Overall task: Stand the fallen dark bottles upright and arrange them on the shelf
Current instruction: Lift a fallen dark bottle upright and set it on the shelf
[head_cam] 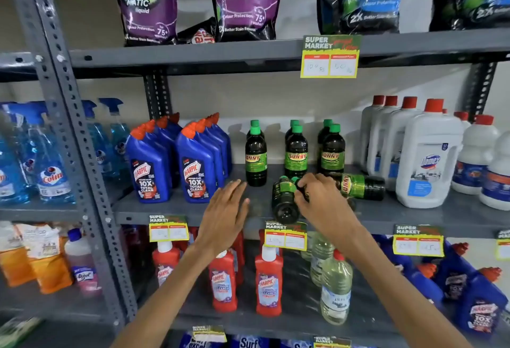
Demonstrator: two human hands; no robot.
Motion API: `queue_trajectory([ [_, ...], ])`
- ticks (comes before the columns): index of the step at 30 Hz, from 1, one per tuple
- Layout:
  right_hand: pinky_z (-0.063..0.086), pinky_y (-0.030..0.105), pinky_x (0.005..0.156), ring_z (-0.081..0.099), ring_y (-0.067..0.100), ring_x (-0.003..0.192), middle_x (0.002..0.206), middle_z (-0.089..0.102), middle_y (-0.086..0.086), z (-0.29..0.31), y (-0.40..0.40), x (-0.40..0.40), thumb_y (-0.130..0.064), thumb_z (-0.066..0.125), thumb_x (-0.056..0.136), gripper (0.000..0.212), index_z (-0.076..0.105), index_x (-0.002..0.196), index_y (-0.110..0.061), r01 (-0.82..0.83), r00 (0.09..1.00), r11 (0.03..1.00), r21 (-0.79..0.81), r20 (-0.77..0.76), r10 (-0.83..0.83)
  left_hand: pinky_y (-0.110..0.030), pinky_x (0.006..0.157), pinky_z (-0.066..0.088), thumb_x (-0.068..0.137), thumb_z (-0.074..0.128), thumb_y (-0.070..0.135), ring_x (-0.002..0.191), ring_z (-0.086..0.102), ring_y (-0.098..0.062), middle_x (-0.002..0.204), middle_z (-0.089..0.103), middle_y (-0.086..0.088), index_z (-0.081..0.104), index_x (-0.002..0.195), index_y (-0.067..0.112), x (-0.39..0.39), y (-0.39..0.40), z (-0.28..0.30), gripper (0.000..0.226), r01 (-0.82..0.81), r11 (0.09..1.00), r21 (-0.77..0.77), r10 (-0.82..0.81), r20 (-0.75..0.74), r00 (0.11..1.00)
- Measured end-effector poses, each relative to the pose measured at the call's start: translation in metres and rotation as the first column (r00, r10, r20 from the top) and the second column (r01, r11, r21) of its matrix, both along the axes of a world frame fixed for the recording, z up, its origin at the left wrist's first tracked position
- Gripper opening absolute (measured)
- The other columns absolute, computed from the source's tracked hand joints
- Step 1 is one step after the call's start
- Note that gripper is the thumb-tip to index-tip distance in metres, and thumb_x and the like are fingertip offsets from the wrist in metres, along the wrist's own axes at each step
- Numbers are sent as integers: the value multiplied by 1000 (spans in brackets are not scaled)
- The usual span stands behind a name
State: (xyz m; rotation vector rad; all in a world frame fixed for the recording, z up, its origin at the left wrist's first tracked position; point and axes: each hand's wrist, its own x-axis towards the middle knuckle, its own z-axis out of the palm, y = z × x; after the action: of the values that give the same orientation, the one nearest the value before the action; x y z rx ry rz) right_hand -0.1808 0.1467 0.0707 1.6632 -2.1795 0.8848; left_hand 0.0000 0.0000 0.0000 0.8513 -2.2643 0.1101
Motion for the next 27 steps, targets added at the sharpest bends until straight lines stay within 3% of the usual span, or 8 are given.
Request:
queue_trajectory([
  [3,45,48,95,47,41,118,119,56,23,10,-31,5,-35,47,95,43,50,119,0,94,994,971,219,29,-103,-35,118,28,103,30,37,140,37,-20,151,43,-5,38,146,13,3,-19,-3,50,-3,995,97,-3,61,998],
  [6,40,47,101,46,41,125,135,49,23,22,-63,16,-54,43,94,68,44,132,3,118,988,864,490,29,-152,-37,107,41,103,32,38,129,50,-24,145,51,-7,45,140,13,0,-31,-4,47,-4,976,217,-22,114,993],
  [10,42,41,103,49,34,127,149,35,15,13,-89,15,-58,50,88,84,30,144,2,93,976,779,620,97,-194,-37,105,41,102,32,37,129,51,-26,144,52,-8,47,138,12,0,-45,-5,46,5,968,252,-54,187,981],
  [14,41,44,104,49,38,125,135,48,21,-7,-94,11,-48,56,85,93,11,146,6,109,918,857,504,279,-281,-38,109,37,103,30,37,135,45,-27,149,46,-10,45,139,10,0,-51,-10,48,13,973,232,-67,227,972],
  [17,39,49,105,44,43,127,130,52,29,-19,-90,8,-47,56,86,99,-2,148,4,80,872,918,387,420,-253,-40,111,34,102,28,39,137,42,-28,152,42,-9,43,141,10,-1,-56,-12,50,-2,966,258,-64,245,968],
  [22,36,51,105,42,42,125,128,49,28,-32,-82,14,-39,63,85,86,16,141,7,15,882,1000,12,471,-19,-43,108,39,101,28,43,137,43,-29,154,39,-8,39,143,12,-1,-61,-10,53,-28,958,286,-52,270,961],
  [27,47,43,98,58,31,111,124,55,12,-34,-90,20,-36,70,81,81,25,141,-6,-63,861,950,-306,464,207,-43,109,37,102,27,40,138,41,-27,154,39,-8,39,142,10,1,-58,-10,52,-12,963,271,-60,256,965],
])
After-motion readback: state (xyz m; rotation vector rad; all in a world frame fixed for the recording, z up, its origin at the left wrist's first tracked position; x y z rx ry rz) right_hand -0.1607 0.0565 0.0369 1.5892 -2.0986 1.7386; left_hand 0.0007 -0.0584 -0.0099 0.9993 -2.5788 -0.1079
